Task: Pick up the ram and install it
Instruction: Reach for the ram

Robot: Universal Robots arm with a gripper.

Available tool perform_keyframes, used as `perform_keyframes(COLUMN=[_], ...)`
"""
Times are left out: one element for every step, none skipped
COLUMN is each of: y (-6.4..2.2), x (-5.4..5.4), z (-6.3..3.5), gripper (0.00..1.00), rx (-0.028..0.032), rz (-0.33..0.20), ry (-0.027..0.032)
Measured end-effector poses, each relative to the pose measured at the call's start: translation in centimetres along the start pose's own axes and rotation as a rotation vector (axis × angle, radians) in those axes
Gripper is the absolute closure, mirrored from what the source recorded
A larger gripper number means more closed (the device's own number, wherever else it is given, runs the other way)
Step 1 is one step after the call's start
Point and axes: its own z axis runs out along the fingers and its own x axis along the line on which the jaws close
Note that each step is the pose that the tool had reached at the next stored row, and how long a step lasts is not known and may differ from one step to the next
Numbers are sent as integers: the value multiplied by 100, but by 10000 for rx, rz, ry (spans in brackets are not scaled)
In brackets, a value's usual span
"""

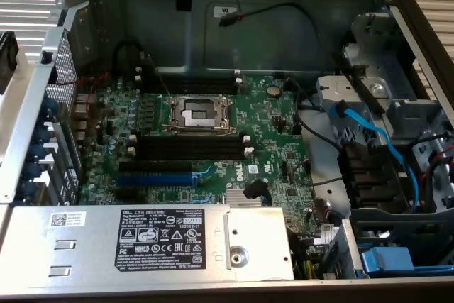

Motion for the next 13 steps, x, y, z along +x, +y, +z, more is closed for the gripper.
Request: perform_keyframes(y=[-1,-1,-1,-2,-4,-5,-7,-8,-10,-10,-10,-9,-9], x=[11,21,26,34,51,70,98,127,165,209,255,301,349], z=[0,0,1,0,0,0,1,1,1,2,2,3,3], gripper=[90,90,90,90,90,90,90,90,90,90,90,90,90], rx=[-1,0,-1,0,1,1,1,0,0,0,0,1,1], rz=[0,0,0,0,1,0,0,1,0,-1,0,0,-1], ry=[0,0,0,1,1,1,0,1,0,1,0,1,0])
